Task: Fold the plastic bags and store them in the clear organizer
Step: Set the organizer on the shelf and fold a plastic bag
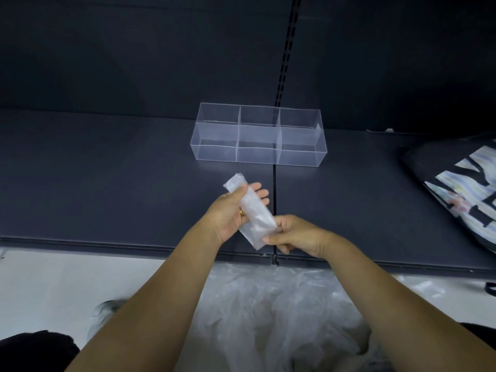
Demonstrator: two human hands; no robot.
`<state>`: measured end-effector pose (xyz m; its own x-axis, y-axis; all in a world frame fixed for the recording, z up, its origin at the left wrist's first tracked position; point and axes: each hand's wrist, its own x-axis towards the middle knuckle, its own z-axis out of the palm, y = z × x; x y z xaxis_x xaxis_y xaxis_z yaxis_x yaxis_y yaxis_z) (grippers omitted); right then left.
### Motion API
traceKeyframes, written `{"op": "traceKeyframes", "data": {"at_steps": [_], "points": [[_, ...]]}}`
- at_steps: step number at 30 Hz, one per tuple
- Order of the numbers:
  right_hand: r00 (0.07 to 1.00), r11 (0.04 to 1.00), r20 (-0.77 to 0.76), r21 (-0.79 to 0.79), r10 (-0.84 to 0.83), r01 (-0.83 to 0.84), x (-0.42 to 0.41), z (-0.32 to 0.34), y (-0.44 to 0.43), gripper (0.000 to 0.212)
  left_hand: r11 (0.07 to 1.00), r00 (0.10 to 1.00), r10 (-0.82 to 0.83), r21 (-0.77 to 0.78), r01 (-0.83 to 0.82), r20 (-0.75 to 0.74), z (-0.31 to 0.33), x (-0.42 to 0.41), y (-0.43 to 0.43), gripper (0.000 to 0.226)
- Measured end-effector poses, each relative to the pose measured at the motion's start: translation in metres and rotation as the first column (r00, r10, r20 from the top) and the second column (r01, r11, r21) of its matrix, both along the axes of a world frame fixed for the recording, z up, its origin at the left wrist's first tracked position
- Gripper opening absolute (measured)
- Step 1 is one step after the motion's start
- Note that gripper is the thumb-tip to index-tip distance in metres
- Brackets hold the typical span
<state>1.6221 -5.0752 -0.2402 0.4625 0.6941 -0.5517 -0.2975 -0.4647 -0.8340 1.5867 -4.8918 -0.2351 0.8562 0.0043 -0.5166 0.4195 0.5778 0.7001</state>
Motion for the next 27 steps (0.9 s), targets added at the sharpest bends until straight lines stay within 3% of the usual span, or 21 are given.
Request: {"op": "traceKeyframes", "data": {"at_steps": [3,7,11,15,17,19,21,22,24,27], "points": [[0.995,0.993,0.007,-0.067,-0.101,0.101,-0.009,-0.007,-0.002,0.007,0.991,0.994,0.010,0.130,0.005,-0.111,-0.015,-0.003,0.000,0.031],[0.958,0.941,0.048,-0.182,-0.282,0.286,-0.019,-0.015,-0.008,0.015,0.980,0.979,0.074,0.197,-0.036,-0.192,-0.029,-0.006,0.000,0.023],[0.894,0.864,0.117,-0.228,-0.433,0.449,-0.028,-0.021,-0.010,0.006,0.942,0.960,0.136,0.332,-0.049,-0.244,-0.034,0.001,-0.002,0.017],[0.873,0.842,0.153,-0.232,-0.464,0.488,-0.034,-0.020,-0.007,0.007,0.889,0.926,0.262,0.442,-0.122,-0.272,-0.040,0.011,-0.005,0.020],[0.873,0.842,0.162,-0.233,-0.460,0.487,-0.035,-0.017,-0.006,0.007,0.796,0.890,0.404,0.560,-0.229,-0.210,-0.038,0.013,0.001,0.015],[0.875,0.841,0.163,-0.246,-0.455,0.483,-0.034,-0.013,-0.004,0.006,0.636,0.863,0.504,0.696,-0.334,-0.046,-0.029,0.009,0.005,0.019],[0.880,0.841,0.163,-0.262,-0.446,0.474,-0.032,-0.011,-0.003,0.006,0.442,0.867,0.483,0.820,-0.365,0.125,-0.017,-0.006,-0.003,0.024],[0.883,0.842,0.164,-0.266,-0.440,0.469,-0.031,-0.010,-0.003,0.007,0.387,0.870,0.461,0.843,-0.374,0.175,-0.015,-0.017,-0.012,0.025],[0.884,0.844,0.165,-0.264,-0.437,0.467,-0.030,-0.010,-0.002,0.008,0.453,0.866,0.480,0.804,-0.385,0.144,-0.020,-0.042,-0.037,0.020],[0.884,0.842,0.175,-0.270,-0.434,0.467,-0.030,-0.010,-0.002,0.008,0.704,0.819,0.553,0.612,-0.360,-0.153,-0.025,-0.065,-0.072,0.025]]}}
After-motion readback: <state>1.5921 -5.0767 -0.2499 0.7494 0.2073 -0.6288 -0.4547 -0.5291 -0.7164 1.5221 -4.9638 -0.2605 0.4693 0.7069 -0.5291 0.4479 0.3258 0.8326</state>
